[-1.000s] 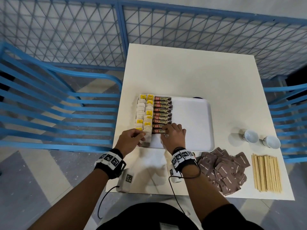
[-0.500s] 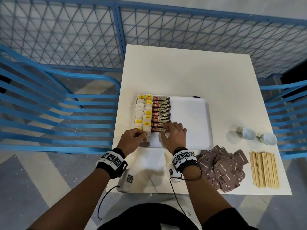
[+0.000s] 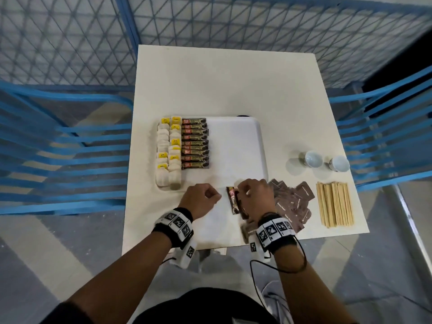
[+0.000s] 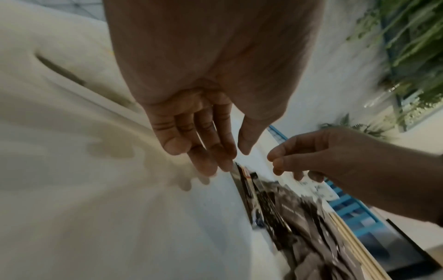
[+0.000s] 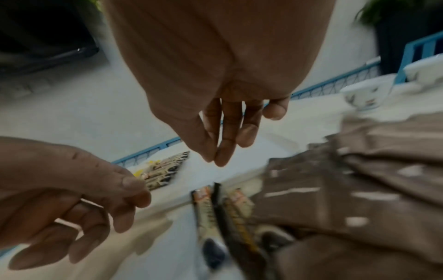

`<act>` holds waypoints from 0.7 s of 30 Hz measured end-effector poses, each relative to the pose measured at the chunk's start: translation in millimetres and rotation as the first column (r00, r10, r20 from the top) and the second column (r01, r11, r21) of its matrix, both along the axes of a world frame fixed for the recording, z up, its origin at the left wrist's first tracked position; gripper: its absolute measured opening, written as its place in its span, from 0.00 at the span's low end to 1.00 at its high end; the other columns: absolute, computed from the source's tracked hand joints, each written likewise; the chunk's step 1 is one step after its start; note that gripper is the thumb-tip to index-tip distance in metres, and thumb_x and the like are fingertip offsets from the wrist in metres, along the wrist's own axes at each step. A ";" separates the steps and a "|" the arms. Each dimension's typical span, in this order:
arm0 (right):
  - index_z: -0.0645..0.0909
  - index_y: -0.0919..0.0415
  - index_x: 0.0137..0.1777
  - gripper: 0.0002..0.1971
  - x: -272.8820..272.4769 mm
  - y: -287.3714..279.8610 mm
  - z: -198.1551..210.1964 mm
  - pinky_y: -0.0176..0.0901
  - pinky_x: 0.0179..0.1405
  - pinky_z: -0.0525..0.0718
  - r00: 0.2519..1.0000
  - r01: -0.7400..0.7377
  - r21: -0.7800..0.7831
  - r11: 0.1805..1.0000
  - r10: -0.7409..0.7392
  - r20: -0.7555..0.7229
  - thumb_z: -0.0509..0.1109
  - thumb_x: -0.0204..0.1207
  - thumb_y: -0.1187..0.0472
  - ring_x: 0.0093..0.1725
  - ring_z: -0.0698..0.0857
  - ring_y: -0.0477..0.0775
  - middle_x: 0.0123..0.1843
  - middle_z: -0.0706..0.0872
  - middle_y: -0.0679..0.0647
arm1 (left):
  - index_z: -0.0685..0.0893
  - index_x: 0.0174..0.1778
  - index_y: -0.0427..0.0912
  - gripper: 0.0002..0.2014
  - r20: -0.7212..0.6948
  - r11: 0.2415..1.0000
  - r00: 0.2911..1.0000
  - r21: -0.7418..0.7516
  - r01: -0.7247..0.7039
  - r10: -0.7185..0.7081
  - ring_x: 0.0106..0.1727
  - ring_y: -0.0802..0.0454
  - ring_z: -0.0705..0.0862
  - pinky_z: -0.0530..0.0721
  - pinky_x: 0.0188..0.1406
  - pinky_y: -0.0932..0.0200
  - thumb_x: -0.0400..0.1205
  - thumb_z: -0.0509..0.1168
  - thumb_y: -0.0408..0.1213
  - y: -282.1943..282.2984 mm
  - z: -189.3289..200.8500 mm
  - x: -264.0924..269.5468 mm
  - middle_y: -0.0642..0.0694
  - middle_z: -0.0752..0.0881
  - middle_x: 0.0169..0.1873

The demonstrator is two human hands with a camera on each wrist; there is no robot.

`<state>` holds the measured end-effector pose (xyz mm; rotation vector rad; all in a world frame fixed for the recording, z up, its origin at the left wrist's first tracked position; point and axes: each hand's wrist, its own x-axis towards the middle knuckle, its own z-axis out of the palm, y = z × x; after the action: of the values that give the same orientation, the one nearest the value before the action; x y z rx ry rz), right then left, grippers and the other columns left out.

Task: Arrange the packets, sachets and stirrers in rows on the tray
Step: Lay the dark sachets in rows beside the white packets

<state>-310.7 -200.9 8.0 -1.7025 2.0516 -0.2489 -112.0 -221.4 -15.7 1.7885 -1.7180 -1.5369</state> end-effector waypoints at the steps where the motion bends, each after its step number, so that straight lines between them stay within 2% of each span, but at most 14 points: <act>1: 0.88 0.50 0.51 0.05 -6.6 5.0 2.3 0.57 0.67 0.73 0.999 0.001 0.031 1.000 0.001 -0.049 0.71 0.78 0.56 0.60 0.81 0.58 0.50 0.90 0.49 | 0.89 0.42 0.48 0.07 0.030 1.000 0.999 0.002 0.012 -0.012 0.41 0.54 0.89 0.87 0.45 0.56 0.79 0.75 0.47 3.0 -0.4 -9.4 0.54 0.91 0.37; 4: 0.85 0.50 0.62 0.13 -20.3 15.3 5.2 0.56 0.76 0.62 0.987 -0.032 0.119 0.992 0.051 -0.155 0.70 0.80 0.50 0.71 0.74 0.58 0.63 0.86 0.50 | 0.88 0.42 0.51 0.11 0.125 1.000 0.992 0.003 0.029 -0.029 0.45 0.52 0.88 0.86 0.49 0.57 0.78 0.75 0.55 8.5 -1.2 -36.1 0.56 0.89 0.39; 6: 0.83 0.50 0.65 0.18 -23.1 17.3 1.5 0.59 0.77 0.61 0.961 -0.090 0.175 0.980 0.132 -0.243 0.69 0.79 0.44 0.73 0.72 0.59 0.67 0.83 0.51 | 0.89 0.42 0.50 0.16 0.191 1.000 0.981 0.002 0.011 -0.011 0.45 0.49 0.89 0.86 0.49 0.57 0.78 0.73 0.60 9.6 -1.2 -51.6 0.52 0.91 0.40; 9: 0.83 0.50 0.63 0.21 -23.6 16.1 -6.7 0.63 0.74 0.65 0.919 -0.151 0.252 0.956 0.229 -0.321 0.69 0.76 0.38 0.71 0.72 0.61 0.66 0.82 0.53 | 0.88 0.40 0.49 0.20 0.287 1.000 0.957 -0.019 -0.024 0.028 0.45 0.45 0.89 0.82 0.42 0.56 0.76 0.73 0.64 10.4 -0.6 -67.7 0.49 0.91 0.40; 12: 0.84 0.49 0.63 0.25 -22.2 10.9 -11.2 0.64 0.73 0.65 0.901 -0.165 0.272 0.948 0.258 -0.350 0.69 0.73 0.35 0.71 0.73 0.61 0.65 0.83 0.53 | 0.89 0.46 0.50 0.18 0.357 0.998 0.933 -0.053 -0.028 0.045 0.48 0.44 0.90 0.80 0.41 0.56 0.76 0.74 0.61 10.8 -1.8 -73.7 0.49 0.92 0.43; 17: 0.85 0.51 0.59 0.19 -16.6 7.2 -16.7 0.62 0.71 0.63 0.917 -0.178 0.260 0.949 0.256 -0.307 0.68 0.76 0.40 0.70 0.73 0.60 0.63 0.83 0.52 | 0.88 0.46 0.52 0.11 0.357 0.996 0.930 -0.054 -0.068 0.083 0.48 0.45 0.89 0.84 0.46 0.55 0.75 0.74 0.53 16.1 -6.5 -71.1 0.52 0.91 0.43; 21: 0.86 0.51 0.54 0.14 -14.3 5.6 -17.4 0.59 0.72 0.62 0.964 -0.136 0.256 0.957 0.187 -0.188 0.68 0.74 0.46 0.67 0.75 0.58 0.58 0.83 0.51 | 0.86 0.44 0.52 0.09 0.374 0.990 0.918 -0.107 -0.094 0.128 0.47 0.46 0.89 0.85 0.47 0.54 0.74 0.73 0.51 20.3 -6.3 -65.4 0.53 0.91 0.42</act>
<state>-325.1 -195.3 -9.5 -1.7925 1.9751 0.2358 -177.4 -201.1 -21.9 2.2072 -1.7719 -1.1015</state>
